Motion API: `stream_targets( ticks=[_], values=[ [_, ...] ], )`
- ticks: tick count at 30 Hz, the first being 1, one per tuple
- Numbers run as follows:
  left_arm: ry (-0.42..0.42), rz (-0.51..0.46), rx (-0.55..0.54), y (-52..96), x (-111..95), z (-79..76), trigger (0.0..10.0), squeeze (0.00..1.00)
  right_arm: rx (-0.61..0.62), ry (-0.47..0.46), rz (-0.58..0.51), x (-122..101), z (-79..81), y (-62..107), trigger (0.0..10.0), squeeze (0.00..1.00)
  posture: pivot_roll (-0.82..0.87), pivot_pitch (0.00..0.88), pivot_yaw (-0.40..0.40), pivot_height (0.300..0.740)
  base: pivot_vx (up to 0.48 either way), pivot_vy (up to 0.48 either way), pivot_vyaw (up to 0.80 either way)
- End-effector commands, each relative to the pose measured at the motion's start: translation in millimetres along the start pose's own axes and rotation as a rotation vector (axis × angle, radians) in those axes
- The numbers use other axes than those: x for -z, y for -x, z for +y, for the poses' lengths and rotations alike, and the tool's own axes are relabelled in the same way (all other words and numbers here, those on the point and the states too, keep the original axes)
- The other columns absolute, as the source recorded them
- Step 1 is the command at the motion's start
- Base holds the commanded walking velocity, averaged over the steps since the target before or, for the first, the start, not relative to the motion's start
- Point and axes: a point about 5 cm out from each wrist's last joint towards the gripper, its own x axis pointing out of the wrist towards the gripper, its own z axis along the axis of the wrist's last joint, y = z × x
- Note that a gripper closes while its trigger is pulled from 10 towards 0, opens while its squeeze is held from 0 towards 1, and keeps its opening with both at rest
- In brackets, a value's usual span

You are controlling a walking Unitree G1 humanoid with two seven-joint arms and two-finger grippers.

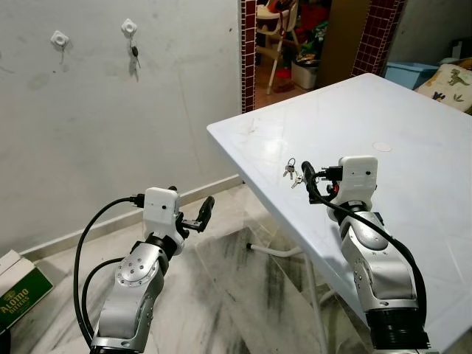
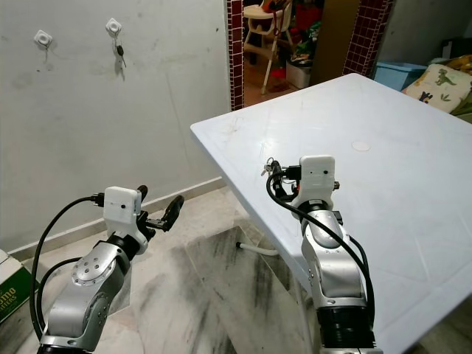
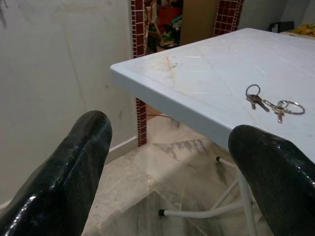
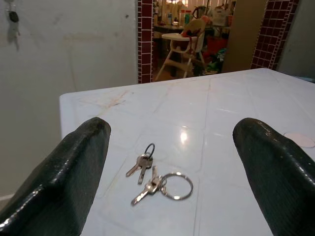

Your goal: Hang keys on a hook

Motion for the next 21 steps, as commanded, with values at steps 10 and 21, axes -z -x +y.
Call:
stream_targets(
  ticks=[10,21],
  values=[
    [-0.003,0.019,-0.015,1.8,2.6,2.4,10.0,0.00,-0.006,0.006,-0.015,-3.5,1.5,-0.6,10.0,0.00,0.03,0.000,0.043,0.740,0.324,0.000,0.00],
    [-0.001,0.023,-0.009,1.8,3.6,1.1,10.0,0.00,-0.006,0.008,-0.013,-3.4,1.3,-0.7,10.0,0.00,0.03,0.000,0.042,0.740,0.317,0.000,0.00]
  ],
)
